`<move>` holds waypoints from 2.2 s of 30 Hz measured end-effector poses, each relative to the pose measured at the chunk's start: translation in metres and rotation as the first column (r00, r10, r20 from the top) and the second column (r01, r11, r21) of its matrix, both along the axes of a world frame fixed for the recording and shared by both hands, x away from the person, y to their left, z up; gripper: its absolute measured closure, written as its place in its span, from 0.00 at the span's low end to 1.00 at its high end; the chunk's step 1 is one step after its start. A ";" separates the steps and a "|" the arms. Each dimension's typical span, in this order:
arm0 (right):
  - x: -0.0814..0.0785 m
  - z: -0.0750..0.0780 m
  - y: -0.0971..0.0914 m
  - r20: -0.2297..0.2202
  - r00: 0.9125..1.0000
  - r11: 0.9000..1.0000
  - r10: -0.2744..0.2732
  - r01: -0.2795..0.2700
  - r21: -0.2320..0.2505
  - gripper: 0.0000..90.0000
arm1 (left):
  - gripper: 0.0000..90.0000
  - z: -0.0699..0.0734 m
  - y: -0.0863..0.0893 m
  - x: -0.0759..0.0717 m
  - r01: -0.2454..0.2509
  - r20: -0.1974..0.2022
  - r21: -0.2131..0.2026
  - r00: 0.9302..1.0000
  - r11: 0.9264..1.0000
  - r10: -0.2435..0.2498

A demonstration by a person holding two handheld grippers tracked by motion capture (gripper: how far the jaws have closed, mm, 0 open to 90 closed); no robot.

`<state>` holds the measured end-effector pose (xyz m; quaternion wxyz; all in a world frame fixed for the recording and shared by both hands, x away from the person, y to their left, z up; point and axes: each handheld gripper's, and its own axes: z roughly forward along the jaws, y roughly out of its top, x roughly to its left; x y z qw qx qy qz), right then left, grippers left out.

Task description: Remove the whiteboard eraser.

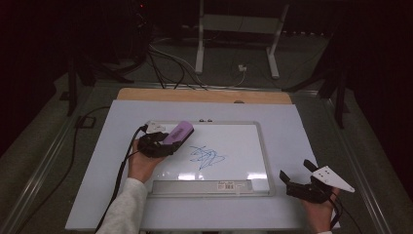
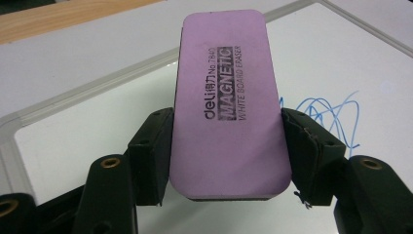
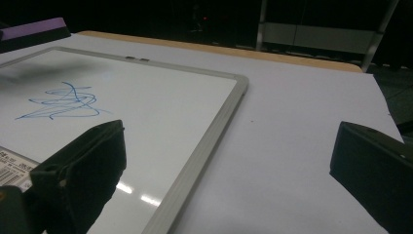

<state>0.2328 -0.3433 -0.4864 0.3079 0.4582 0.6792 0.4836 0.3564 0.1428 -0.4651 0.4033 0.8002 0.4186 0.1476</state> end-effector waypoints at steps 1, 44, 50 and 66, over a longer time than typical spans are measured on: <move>0.000 0.000 0.000 0.001 1.000 1.000 0.000 0.000 0.000 0.00 | 0.46 0.000 -0.001 0.000 0.004 0.001 0.005 1.000 1.000 -0.004; 0.000 0.000 0.000 -0.004 1.000 1.000 0.002 -0.002 -0.001 0.00 | 0.28 -0.029 -0.052 0.003 0.057 -0.038 0.086 0.998 0.995 -0.053; 0.001 0.000 -0.001 -0.004 1.000 1.000 0.002 -0.002 0.001 0.00 | 0.40 -0.033 -0.058 0.011 0.042 -0.068 0.121 0.997 0.992 -0.034; 0.001 -0.001 0.001 -0.010 1.000 1.000 0.007 -0.007 -0.004 0.00 | 0.47 -0.033 -0.059 0.013 0.042 -0.082 0.124 0.996 0.991 -0.032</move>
